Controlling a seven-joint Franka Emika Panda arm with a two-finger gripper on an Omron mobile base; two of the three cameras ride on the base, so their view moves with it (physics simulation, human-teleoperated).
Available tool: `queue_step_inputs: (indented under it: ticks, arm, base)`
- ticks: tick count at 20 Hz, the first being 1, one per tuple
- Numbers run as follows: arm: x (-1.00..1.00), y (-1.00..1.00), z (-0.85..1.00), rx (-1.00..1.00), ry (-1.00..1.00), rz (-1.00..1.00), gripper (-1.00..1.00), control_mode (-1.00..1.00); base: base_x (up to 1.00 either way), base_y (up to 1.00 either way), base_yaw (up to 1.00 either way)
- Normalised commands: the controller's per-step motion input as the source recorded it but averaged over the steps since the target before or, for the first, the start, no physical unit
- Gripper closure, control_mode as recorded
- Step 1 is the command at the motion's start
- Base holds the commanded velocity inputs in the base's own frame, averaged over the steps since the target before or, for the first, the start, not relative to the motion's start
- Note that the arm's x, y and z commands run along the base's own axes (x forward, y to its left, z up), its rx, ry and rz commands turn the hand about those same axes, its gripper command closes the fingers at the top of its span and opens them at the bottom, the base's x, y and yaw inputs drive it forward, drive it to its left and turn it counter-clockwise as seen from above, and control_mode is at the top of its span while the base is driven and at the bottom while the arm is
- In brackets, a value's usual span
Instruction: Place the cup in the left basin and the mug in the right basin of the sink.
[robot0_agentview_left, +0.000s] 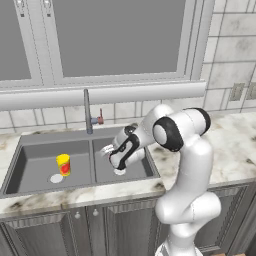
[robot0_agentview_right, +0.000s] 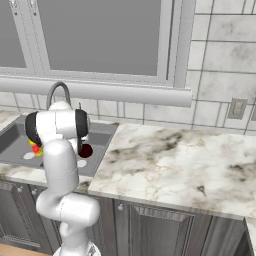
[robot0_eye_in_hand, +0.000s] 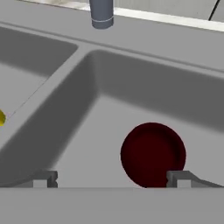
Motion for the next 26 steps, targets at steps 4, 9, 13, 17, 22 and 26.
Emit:
queue_step_inputs:
  ticks: [4, 9, 13, 17, 22, 26]
  arm:
    - [-0.52, 0.0, 0.45, 0.0, -0.01, 0.0, -1.0, -1.0]
    - [-0.49, -0.1, 0.38, 0.01, 0.0, 0.0, -1.0, -1.0]
    - [-0.44, -0.24, 0.48, 0.02, 0.0, 0.0, -1.0, -1.0]
    - [-0.32, -0.28, 0.57, 0.03, 0.0, 0.0, -1.0, -1.0]
    - [-0.24, -0.32, 0.58, 0.02, 0.0, 0.0, -1.0, -1.0]
    - [-0.21, -0.28, 0.54, 0.0, 0.0, 0.0, -1.0, -1.0]
  base:
    - [0.0, 0.0, 0.0]
    - [0.0, 0.0, 0.0]
    - [0.0, 0.0, 0.0]
    - [0.0, 0.0, 0.0]
    - [0.0, 0.0, 0.0]
    - [0.0, 0.0, 0.0]
